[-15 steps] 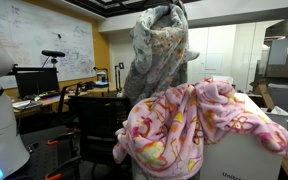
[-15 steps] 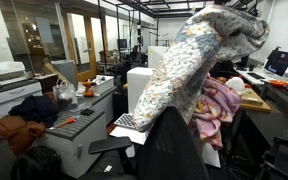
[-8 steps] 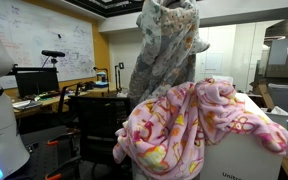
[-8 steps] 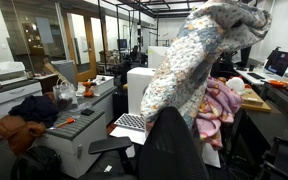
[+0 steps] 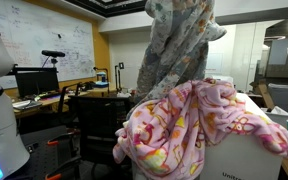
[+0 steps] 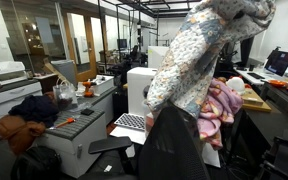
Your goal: Pile the blue blanket on top of the pink blanket
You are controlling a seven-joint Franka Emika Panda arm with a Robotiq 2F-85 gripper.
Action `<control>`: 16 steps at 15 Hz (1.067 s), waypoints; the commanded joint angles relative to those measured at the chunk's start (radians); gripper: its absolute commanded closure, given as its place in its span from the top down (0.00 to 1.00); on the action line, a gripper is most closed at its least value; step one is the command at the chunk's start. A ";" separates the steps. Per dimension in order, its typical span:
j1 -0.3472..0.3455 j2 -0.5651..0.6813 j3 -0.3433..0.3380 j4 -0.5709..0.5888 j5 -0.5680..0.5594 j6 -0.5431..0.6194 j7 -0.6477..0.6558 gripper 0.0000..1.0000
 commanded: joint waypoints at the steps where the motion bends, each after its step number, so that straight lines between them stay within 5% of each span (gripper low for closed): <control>1: 0.013 0.033 -0.012 0.086 -0.118 -0.041 0.098 0.01; 10: 0.038 0.071 -0.012 0.104 -0.419 -0.146 0.334 0.01; 16: 0.053 0.081 -0.013 0.061 -0.372 -0.110 0.259 0.01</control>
